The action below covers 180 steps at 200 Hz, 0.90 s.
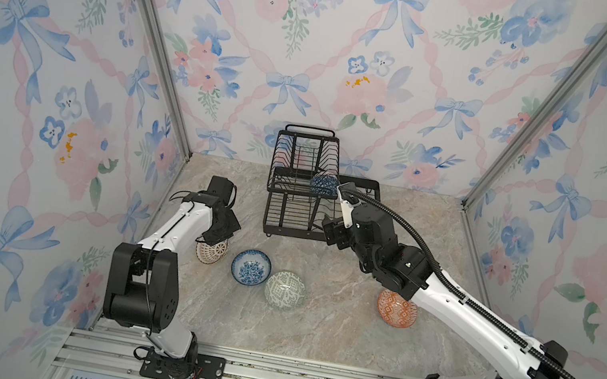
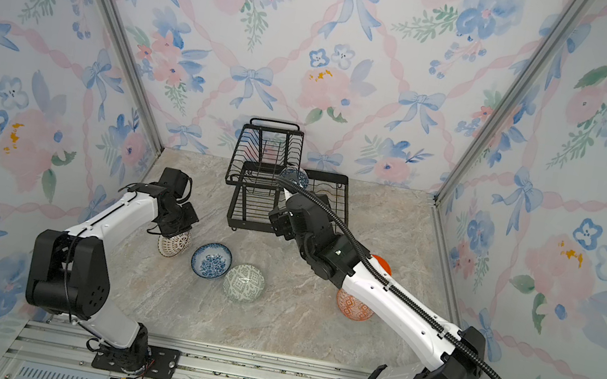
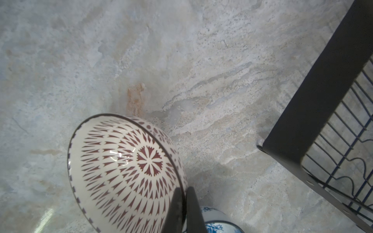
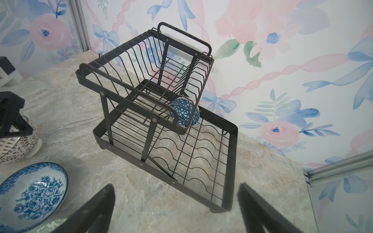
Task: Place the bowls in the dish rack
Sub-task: 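Close the left gripper on the maroon-patterned bowl's rim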
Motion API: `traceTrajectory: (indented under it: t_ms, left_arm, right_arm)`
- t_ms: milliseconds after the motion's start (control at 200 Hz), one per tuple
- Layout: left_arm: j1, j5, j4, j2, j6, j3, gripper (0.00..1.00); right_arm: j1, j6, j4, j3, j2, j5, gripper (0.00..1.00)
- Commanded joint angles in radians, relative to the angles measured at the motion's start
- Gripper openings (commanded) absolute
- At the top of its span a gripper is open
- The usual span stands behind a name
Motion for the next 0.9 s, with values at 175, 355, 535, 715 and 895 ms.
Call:
traceTrajectory:
  t_ms: [175, 355, 535, 715, 895]
  left_arm:
    - [-0.065, -0.016, 0.004, 0.167, 0.009, 0.138, 0.0]
    - [-0.073, -0.005, 0.004, 0.192, 0.02, 0.164, 0.12]
    - [-0.068, -0.006, 0.004, 0.176, 0.03, 0.171, 0.21]
    - [-0.038, 0.014, 0.002, 0.146, 0.042, 0.165, 0.3]
    - [0.025, 0.037, 0.004, 0.064, 0.069, 0.164, 0.4]
  right_arm:
    - [0.01, 0.008, -0.029, 0.001, -0.046, 0.04, 0.97]
    - [0.007, 0.026, -0.028, -0.04, -0.078, 0.06, 0.97]
    - [0.001, 0.04, -0.024, -0.04, -0.084, 0.019, 0.97]
    - [0.001, 0.036, -0.027, -0.006, -0.064, -0.096, 0.97]
    - [0.012, 0.026, 0.012, -0.015, -0.066, -0.19, 0.97]
